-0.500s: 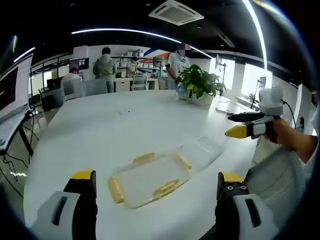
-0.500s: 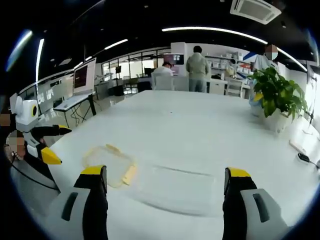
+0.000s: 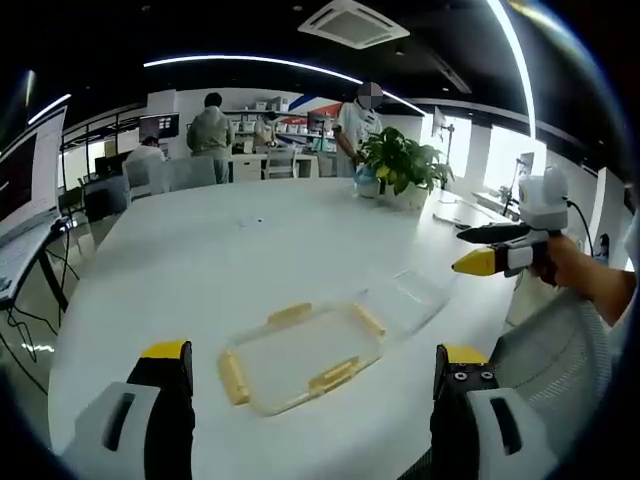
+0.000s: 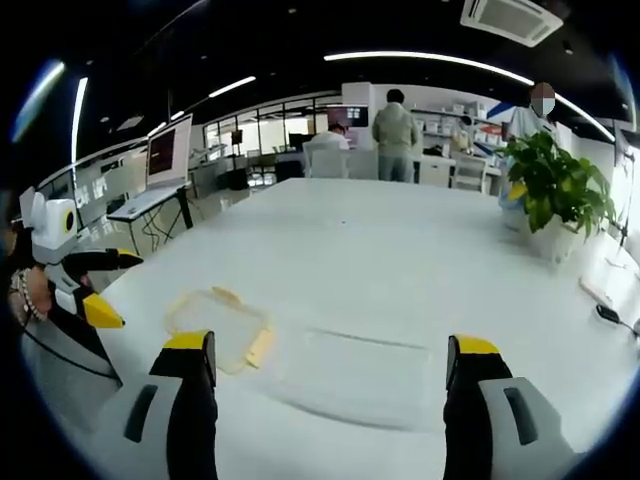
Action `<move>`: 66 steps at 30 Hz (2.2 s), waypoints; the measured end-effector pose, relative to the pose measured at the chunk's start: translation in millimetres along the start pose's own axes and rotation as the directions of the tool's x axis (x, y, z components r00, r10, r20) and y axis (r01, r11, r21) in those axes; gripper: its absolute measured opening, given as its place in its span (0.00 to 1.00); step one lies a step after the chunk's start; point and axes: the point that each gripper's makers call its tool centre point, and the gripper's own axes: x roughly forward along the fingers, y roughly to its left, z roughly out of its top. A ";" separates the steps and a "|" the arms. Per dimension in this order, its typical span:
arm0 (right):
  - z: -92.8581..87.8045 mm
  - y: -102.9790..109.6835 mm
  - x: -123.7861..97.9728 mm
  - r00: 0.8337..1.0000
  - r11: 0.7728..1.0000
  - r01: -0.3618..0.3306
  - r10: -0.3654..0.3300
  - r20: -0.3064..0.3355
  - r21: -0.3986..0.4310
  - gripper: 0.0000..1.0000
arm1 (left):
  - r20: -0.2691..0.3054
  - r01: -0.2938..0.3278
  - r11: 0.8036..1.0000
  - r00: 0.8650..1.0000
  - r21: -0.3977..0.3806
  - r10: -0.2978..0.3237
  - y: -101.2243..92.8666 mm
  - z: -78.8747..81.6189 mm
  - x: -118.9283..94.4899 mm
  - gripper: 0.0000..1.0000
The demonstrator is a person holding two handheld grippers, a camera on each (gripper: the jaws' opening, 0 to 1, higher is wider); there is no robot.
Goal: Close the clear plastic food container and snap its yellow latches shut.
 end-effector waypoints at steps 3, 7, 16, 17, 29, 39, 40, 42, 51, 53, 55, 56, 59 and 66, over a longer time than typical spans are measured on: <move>0.0 0.2 -0.1 1.000 1.000 -0.001 0.001 0.000 0.000 0.93 | -0.001 0.000 1.000 1.000 0.000 0.000 0.0 -0.1 -0.1 0.99; -0.2 -0.2 -0.1 1.000 1.000 0.000 0.000 -0.002 0.000 0.93 | -0.002 0.000 1.000 1.000 -0.003 0.000 0.3 -0.3 -0.3 0.99; -1.8 0.4 0.2 1.000 1.000 -0.005 0.005 -0.012 -0.004 0.90 | -0.008 0.004 1.000 1.000 0.000 -0.004 -0.9 -1.3 0.3 0.99; -2.2 0.2 0.1 1.000 1.000 -0.006 0.006 -0.015 -0.002 0.90 | -0.009 0.006 1.000 1.000 -0.002 -0.006 -1.5 -1.3 0.1 0.99; -4.4 0.7 -1.0 0.999 1.000 -0.017 0.018 -0.030 0.019 0.85 | -0.003 0.027 0.999 1.000 -0.032 -0.027 -1.3 -0.1 -1.1 0.99; -4.5 1.0 -1.7 0.999 1.000 -0.019 0.020 -0.031 0.012 0.85 | -0.009 0.018 0.999 1.000 -0.037 -0.018 7.8 -0.5 -6.2 0.99; -4.5 1.2 -1.7 0.999 1.000 -0.020 0.021 -0.031 0.012 0.85 | -0.009 0.018 0.999 1.000 -0.037 -0.019 7.9 -0.7 -6.2 0.99; -5.0 1.5 -1.7 0.999 1.000 -0.022 0.022 -0.034 0.010 0.84 | -0.017 0.020 0.999 1.000 -0.033 -0.021 7.9 -2.0 -6.4 0.99; -4.6 3.7 -1.9 0.999 0.999 -0.036 0.036 -0.041 0.005 0.83 | -0.041 0.036 0.999 0.999 0.024 -0.035 18.6 -1.5 -7.9 0.99; -2.9 4.0 -1.4 0.998 0.999 -0.042 0.042 -0.042 -0.001 0.83 | -0.062 0.044 0.997 0.997 0.062 -0.040 24.7 -0.7 -8.1 0.99; -0.8 5.9 0.6 0.997 0.998 -0.060 0.059 -0.048 -0.032 0.82 | -0.073 0.051 0.993 0.996 0.103 -0.043 32.3 2.2 -7.5 0.99; -0.3 7.2 2.3 0.996 0.995 -0.073 0.070 -0.061 -0.062 0.82 | -0.085 0.069 0.990 0.995 0.120 -0.059 35.0 3.2 -6.6 0.99; -1.8 9.9 7.1 0.990 0.985 -0.106 0.091 -0.112 -0.137 0.83 | -0.108 0.107 0.979 0.990 0.174 -0.089 40.2 6.4 -5.1 0.99; 15.7 24.8 17.6 0.972 0.940 -0.223 0.194 -0.133 -0.259 0.82 | -0.246 0.223 0.917 0.958 0.330 -0.145 50.3 1.7 0.2 0.99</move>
